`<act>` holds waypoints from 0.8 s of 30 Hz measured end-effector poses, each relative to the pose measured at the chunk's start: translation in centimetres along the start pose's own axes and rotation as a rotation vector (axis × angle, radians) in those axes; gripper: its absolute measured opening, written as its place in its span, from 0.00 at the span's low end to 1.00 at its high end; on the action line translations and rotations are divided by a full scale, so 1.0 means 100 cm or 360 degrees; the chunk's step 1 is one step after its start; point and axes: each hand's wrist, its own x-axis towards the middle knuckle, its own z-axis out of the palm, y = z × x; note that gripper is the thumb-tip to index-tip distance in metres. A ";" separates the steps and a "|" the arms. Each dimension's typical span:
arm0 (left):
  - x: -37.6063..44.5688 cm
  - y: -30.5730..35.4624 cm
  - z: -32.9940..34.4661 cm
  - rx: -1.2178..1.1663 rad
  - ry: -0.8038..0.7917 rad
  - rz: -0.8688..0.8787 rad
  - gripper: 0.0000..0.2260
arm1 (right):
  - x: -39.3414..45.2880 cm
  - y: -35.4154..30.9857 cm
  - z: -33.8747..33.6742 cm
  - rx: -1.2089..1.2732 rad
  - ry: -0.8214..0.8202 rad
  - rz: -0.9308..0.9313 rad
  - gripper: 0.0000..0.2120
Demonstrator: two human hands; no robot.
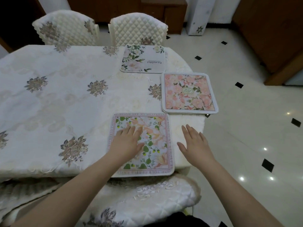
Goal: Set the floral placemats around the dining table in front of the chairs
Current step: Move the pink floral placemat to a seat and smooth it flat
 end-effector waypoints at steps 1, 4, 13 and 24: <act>0.003 0.010 -0.005 -0.0012 0.0015 0.0012 0.31 | -0.002 0.005 -0.003 0.0017 0.0034 0.0002 0.31; 0.016 0.049 -0.021 -0.0005 0.0049 0.0059 0.32 | -0.011 0.032 -0.013 0.0056 0.0137 0.0016 0.31; 0.057 0.181 -0.053 0.0067 0.0017 0.0205 0.32 | -0.037 0.140 -0.017 0.0101 0.0245 0.0239 0.31; 0.098 0.289 -0.057 0.0074 -0.0026 0.0214 0.45 | -0.049 0.243 -0.017 0.0138 0.0237 0.0354 0.31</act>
